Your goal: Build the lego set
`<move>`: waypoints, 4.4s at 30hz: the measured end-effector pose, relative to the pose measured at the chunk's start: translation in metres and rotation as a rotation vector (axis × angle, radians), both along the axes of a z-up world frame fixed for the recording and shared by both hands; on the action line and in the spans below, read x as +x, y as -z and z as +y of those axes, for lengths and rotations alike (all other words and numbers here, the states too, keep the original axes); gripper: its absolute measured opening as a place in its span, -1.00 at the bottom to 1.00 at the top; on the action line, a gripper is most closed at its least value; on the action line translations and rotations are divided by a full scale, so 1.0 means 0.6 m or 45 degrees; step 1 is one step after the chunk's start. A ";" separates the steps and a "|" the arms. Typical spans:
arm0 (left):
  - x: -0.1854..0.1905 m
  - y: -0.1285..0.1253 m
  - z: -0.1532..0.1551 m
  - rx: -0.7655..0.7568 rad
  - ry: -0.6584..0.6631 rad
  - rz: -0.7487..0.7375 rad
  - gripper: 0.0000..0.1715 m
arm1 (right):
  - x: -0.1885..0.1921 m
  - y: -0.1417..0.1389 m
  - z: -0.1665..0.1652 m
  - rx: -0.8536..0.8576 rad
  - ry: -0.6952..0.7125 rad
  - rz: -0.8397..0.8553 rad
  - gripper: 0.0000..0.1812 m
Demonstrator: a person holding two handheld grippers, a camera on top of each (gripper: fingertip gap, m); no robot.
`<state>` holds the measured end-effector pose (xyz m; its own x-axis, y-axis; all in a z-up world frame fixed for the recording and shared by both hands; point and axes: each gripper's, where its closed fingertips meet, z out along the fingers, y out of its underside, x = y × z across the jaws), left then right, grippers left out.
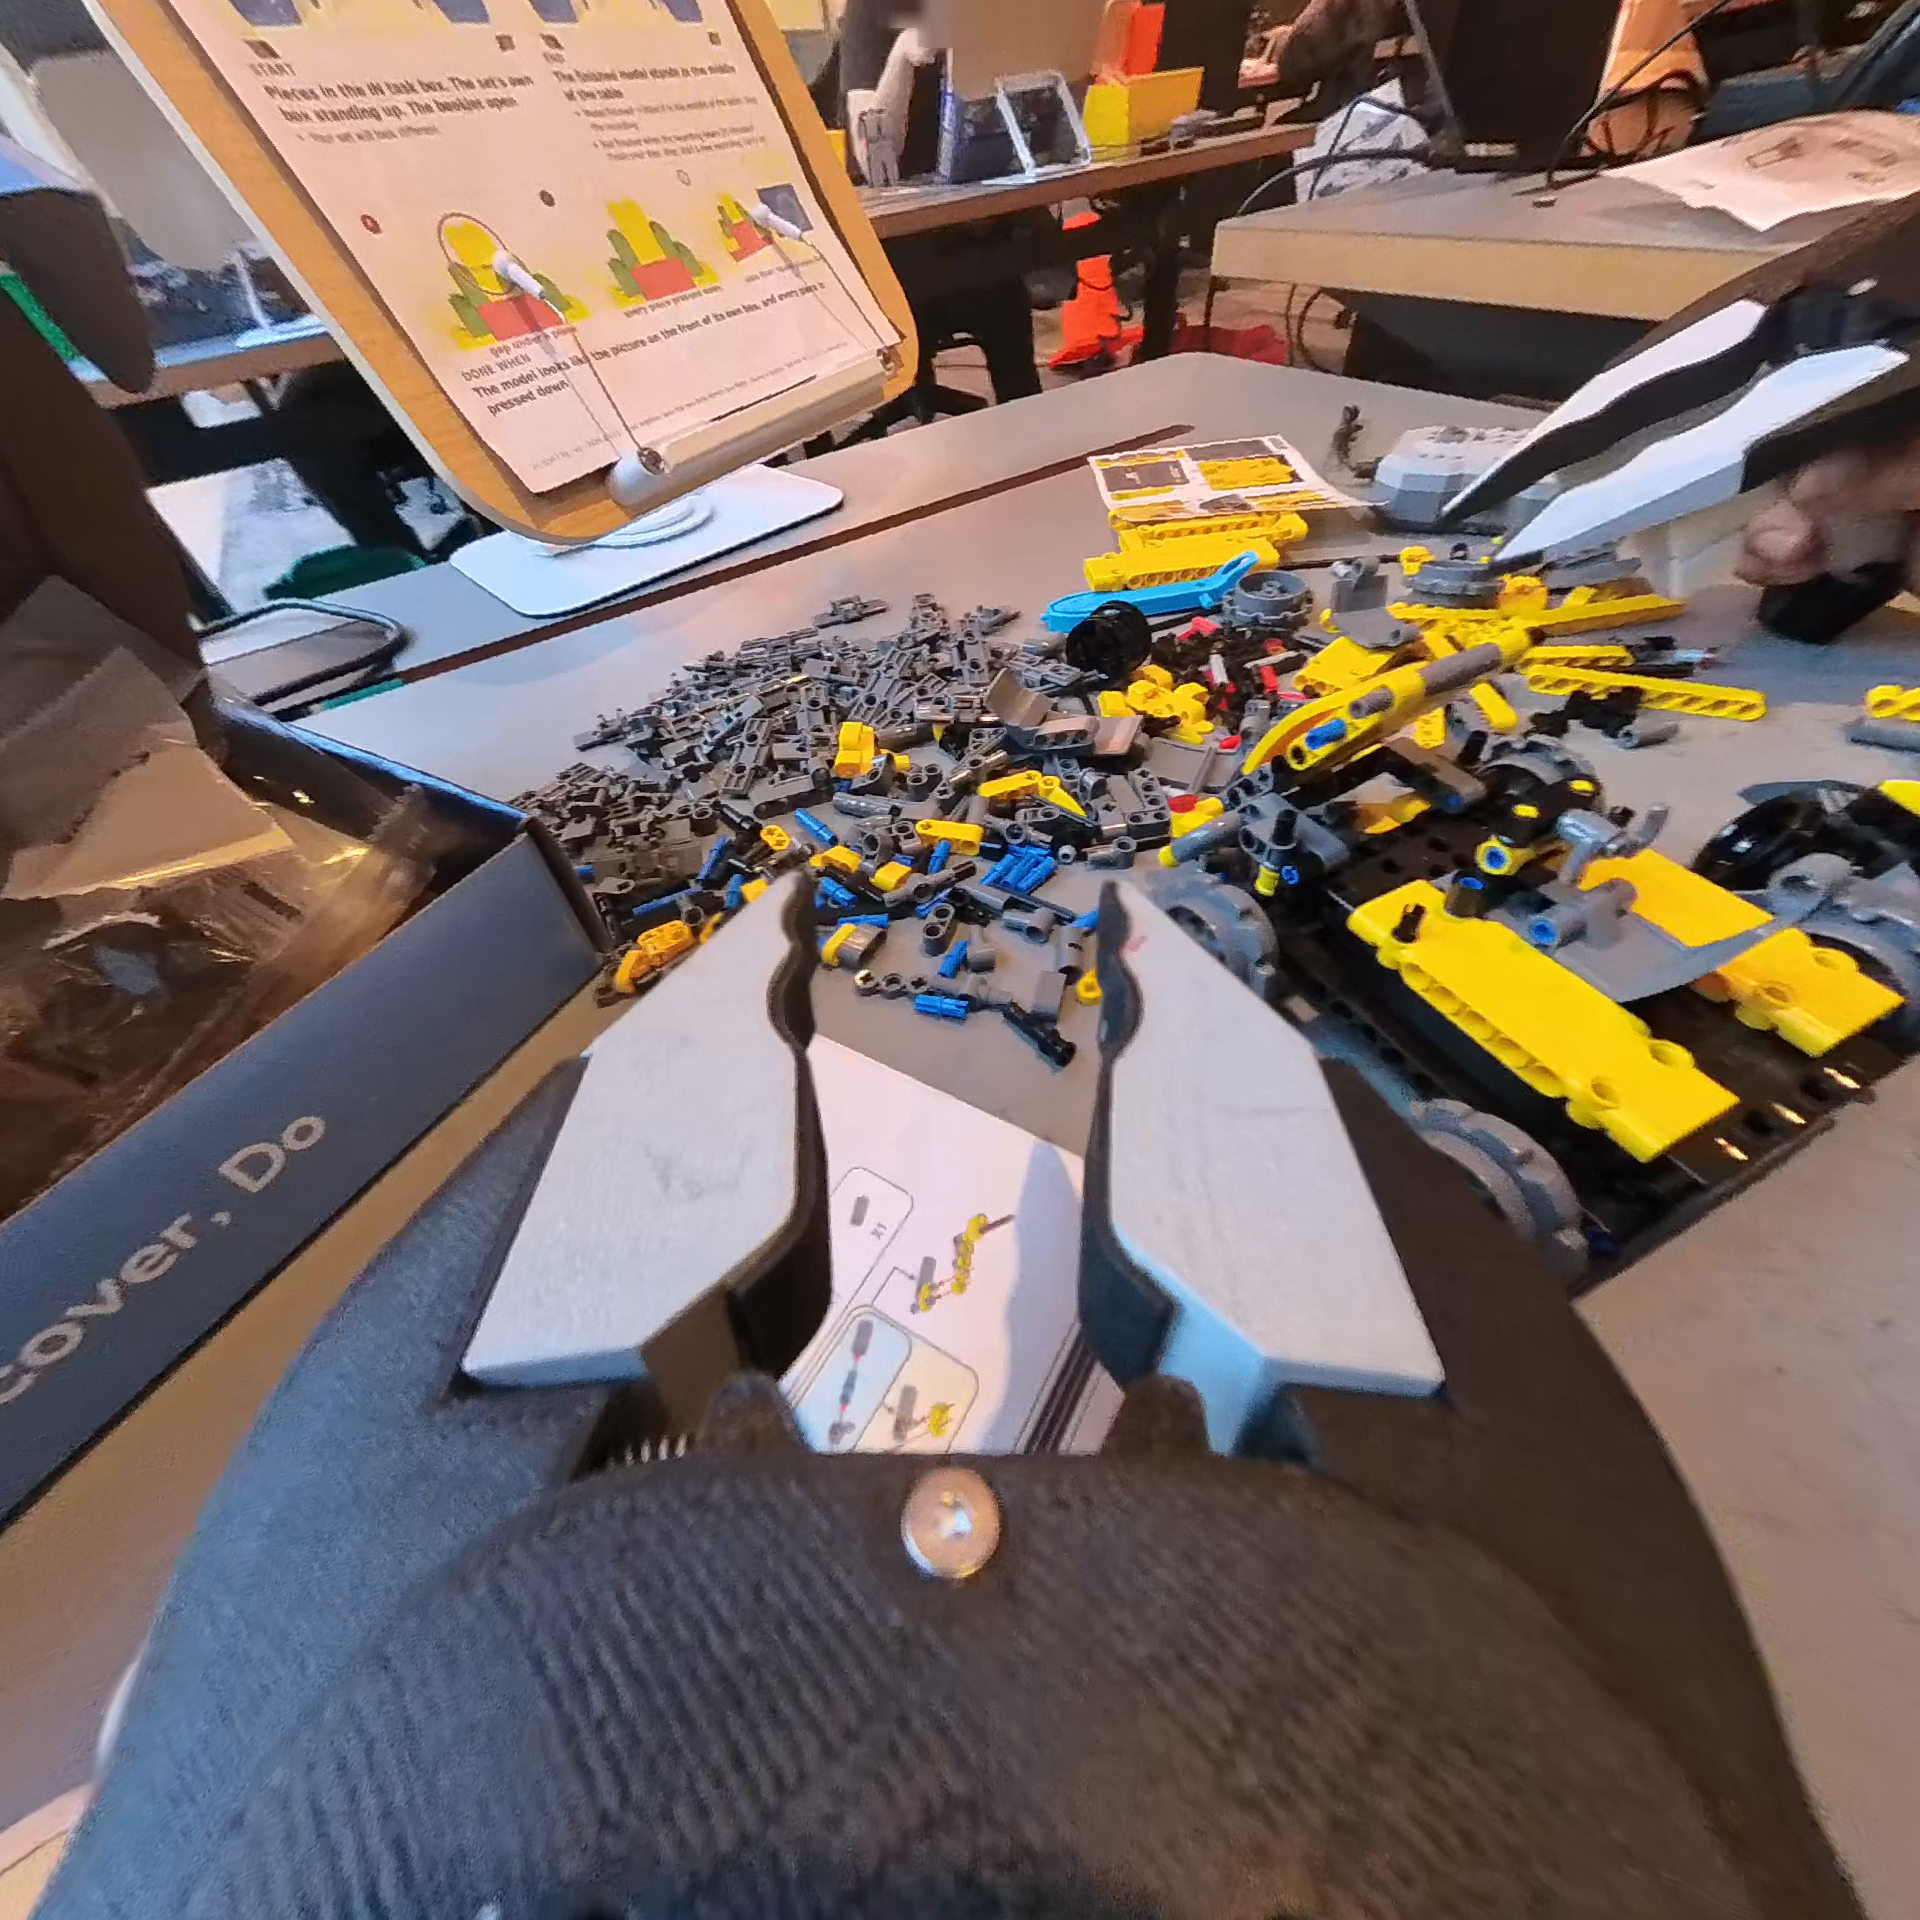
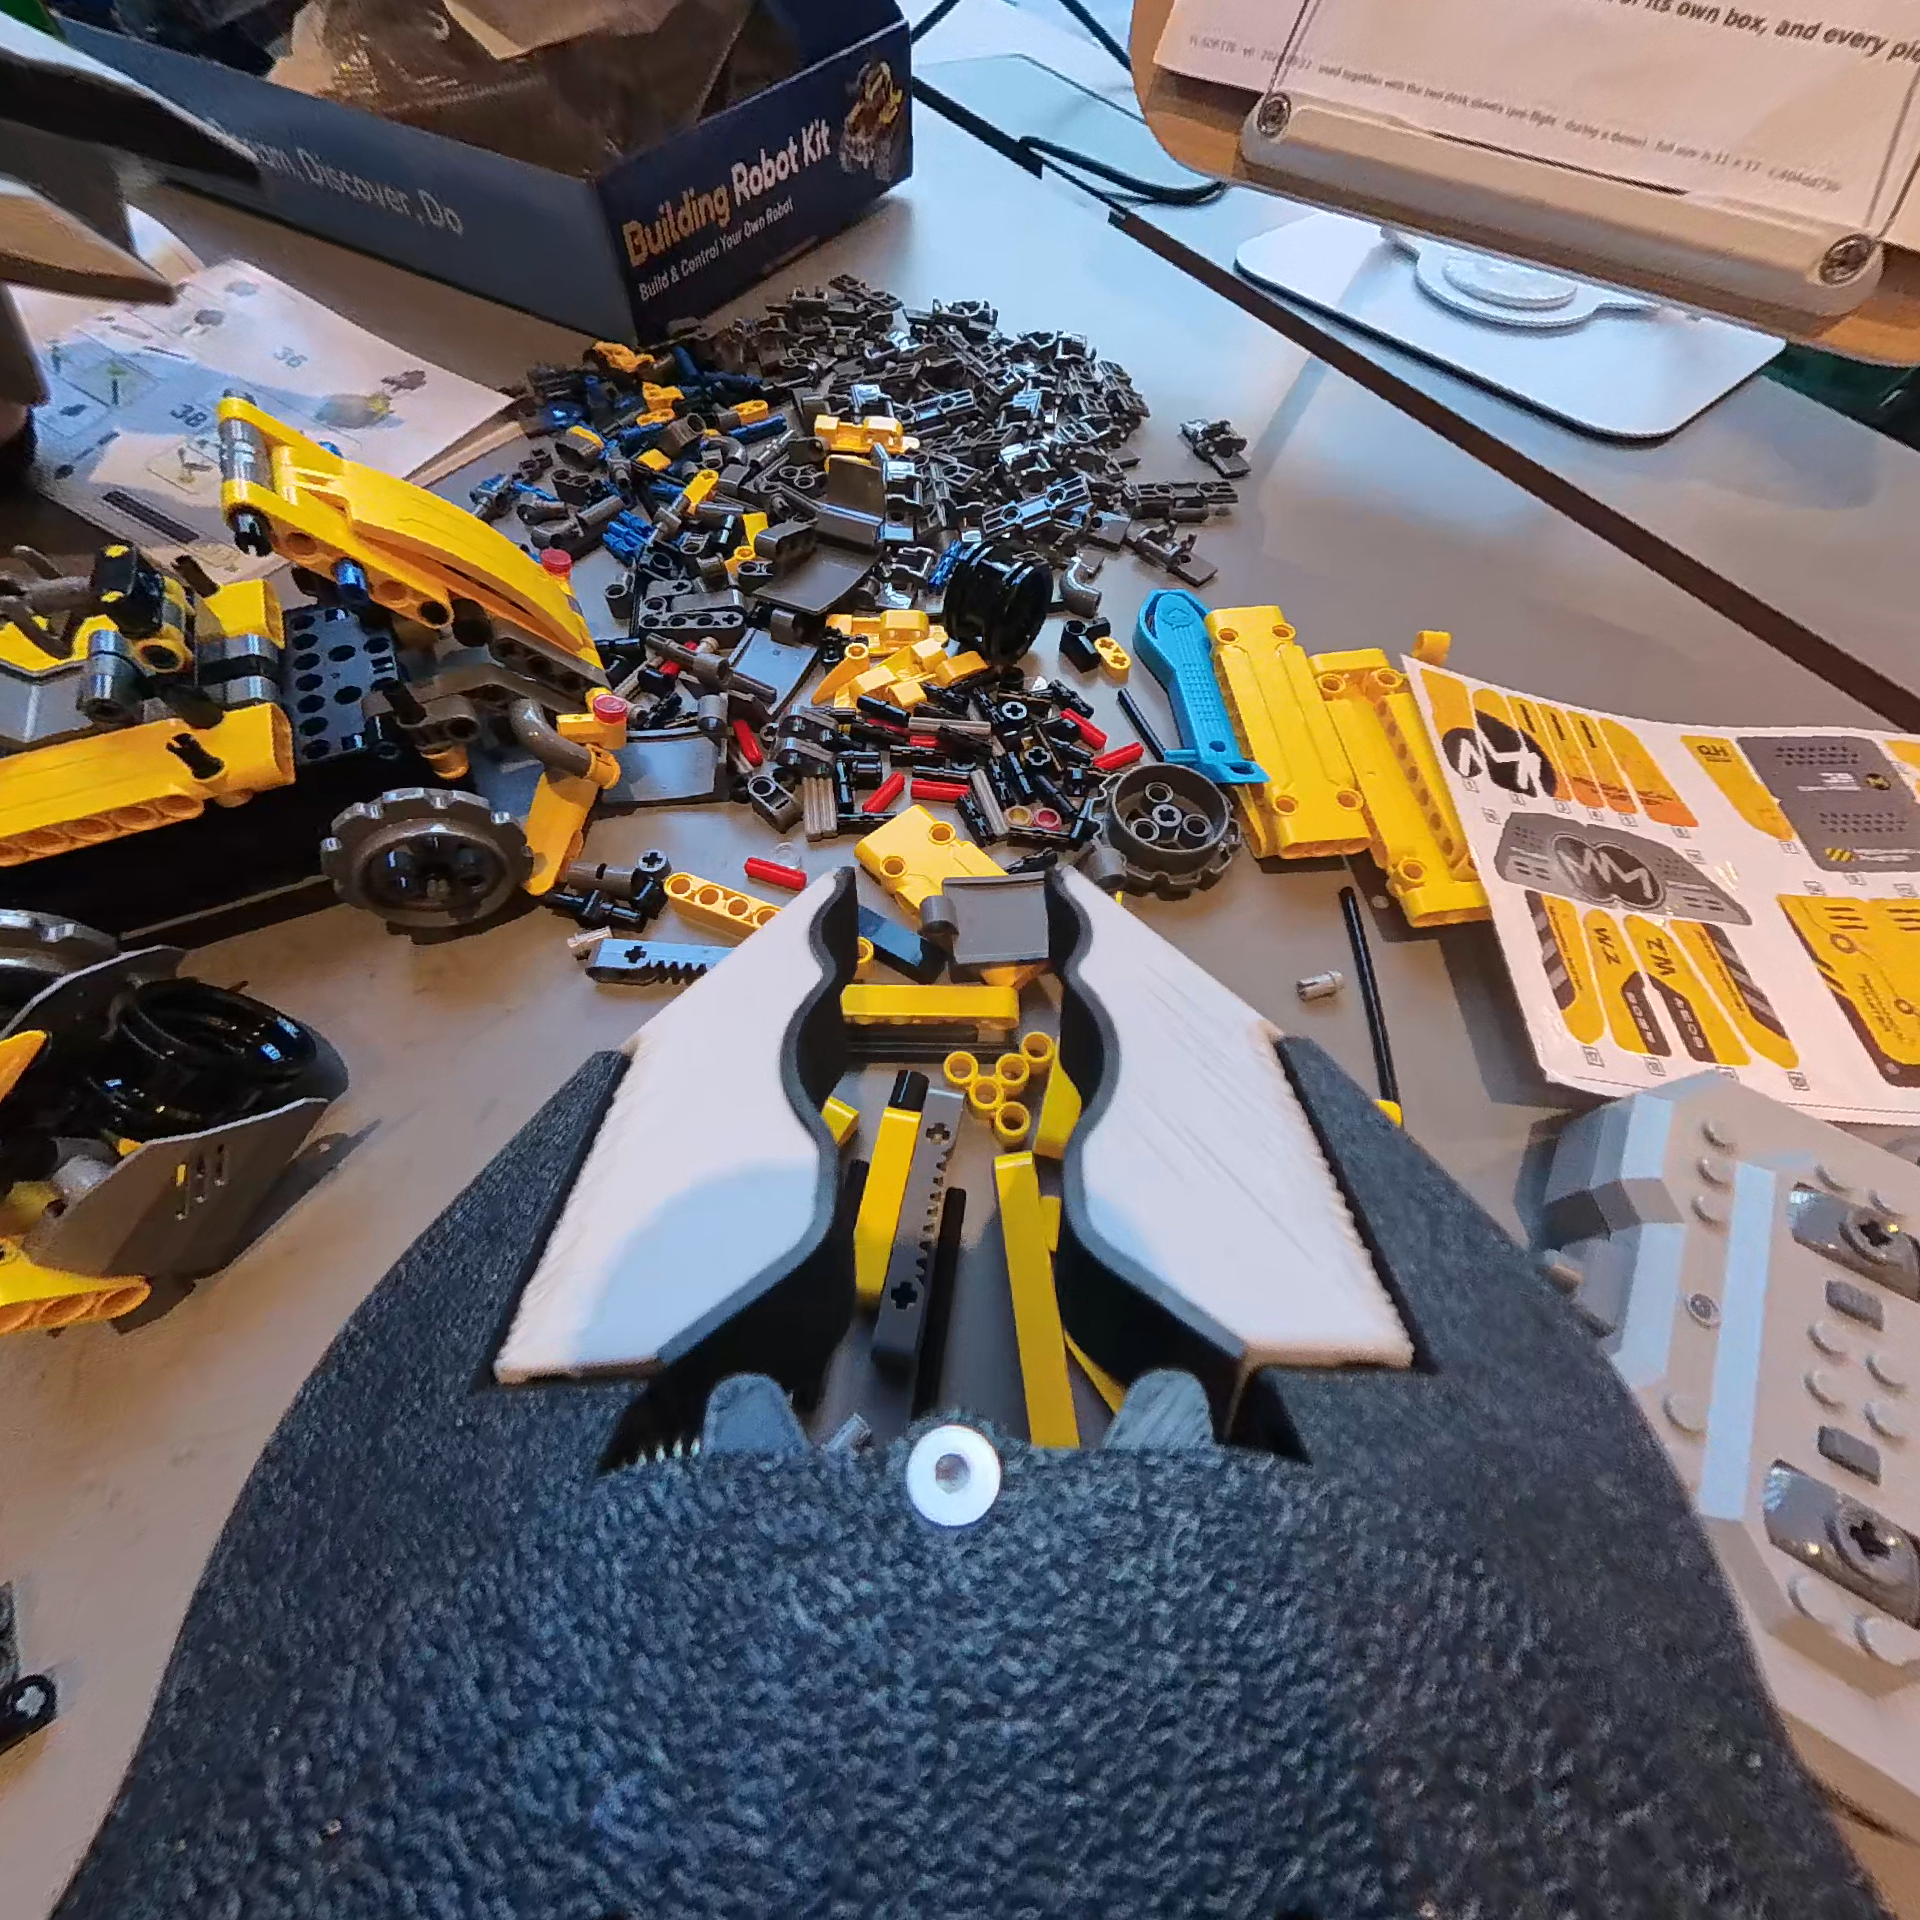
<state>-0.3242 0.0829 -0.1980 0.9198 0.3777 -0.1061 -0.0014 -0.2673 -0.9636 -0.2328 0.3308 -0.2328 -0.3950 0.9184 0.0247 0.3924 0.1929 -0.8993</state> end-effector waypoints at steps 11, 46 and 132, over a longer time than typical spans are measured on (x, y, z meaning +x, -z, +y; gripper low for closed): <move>0.007 0.011 0.004 -0.047 0.023 -0.025 -0.57 | 0.013 0.003 -0.024 0.061 -0.091 0.001 -0.83; 0.011 -0.003 -0.005 -0.011 0.029 0.057 -1.00 | -0.016 -0.008 -0.054 -0.077 -0.216 -0.103 -1.00; 0.238 0.075 -0.124 -0.018 0.300 -0.273 -0.84 | 0.250 -0.065 -0.111 -0.008 -0.315 0.027 -0.80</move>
<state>-0.1814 0.0086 -0.2428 0.9838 0.1514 0.0959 0.1378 -0.2970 -0.9449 -0.0827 0.2643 -0.1936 -0.6070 0.7941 0.0298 0.3148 0.2747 -0.9085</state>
